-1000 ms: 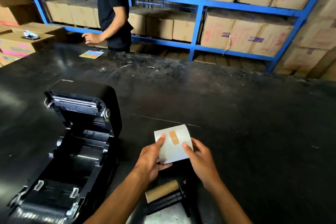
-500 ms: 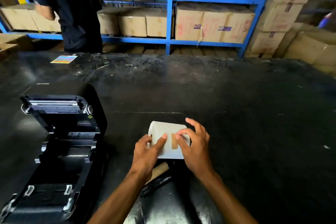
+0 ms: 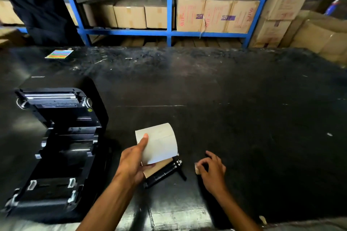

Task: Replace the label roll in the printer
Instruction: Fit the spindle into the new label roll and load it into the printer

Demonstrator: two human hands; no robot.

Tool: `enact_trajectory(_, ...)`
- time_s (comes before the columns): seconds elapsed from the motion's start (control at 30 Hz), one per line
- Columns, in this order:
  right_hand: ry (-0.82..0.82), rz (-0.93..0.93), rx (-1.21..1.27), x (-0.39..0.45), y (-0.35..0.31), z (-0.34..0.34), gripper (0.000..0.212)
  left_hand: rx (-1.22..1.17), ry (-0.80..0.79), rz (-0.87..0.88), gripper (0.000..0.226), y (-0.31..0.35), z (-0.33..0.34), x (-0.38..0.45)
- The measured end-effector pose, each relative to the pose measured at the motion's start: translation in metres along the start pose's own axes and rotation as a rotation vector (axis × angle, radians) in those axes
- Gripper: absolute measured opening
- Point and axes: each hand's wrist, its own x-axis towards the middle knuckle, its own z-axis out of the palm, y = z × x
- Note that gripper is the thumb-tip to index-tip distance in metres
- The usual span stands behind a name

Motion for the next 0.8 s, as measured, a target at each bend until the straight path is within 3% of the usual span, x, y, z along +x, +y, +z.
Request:
enact_trajectory(0.07, -0.015, -0.007, -0.045, -0.001, 0.011, 0.006, 0.013, -0.01, 0.025, -0.005, 0.026, -0.004, -0.009, 0.0)
enact_trajectory(0.3, 0.116, -0.056, -0.131, 0.013, -0.011, 0.012, 0.043, -0.077, 0.029, -0.001, 0.023, -0.006, -0.028, -0.002)
enact_trajectory(0.4, -0.016, -0.221, -0.342, 0.008, -0.03, 0.029, 0.062, -0.096, 0.035, 0.001, 0.021, -0.003, -0.035, -0.004)
enact_trajectory(0.47, -0.135, -0.21, -0.397, 0.004, -0.032, 0.04, 0.066, -0.115, 0.045, -0.013, 0.021, -0.001, -0.041, -0.005)
enact_trajectory(0.6, -0.175, -0.075, 0.066, 0.0, -0.039, 0.03, 0.023, -0.178, 0.048, -0.056, 0.021, 0.002, -0.054, -0.003)
enact_trajectory(0.67, -0.214, -0.035, 0.312, 0.004, -0.046, 0.012, 0.02, -0.206, 0.051, -0.061, 0.021, 0.003, -0.058, -0.003)
enact_trajectory(0.8, 0.119, 0.046, 0.559, 0.028, -0.066, -0.032, 0.025, -0.259, 0.036, -0.058, 0.028, 0.005, -0.061, -0.001)
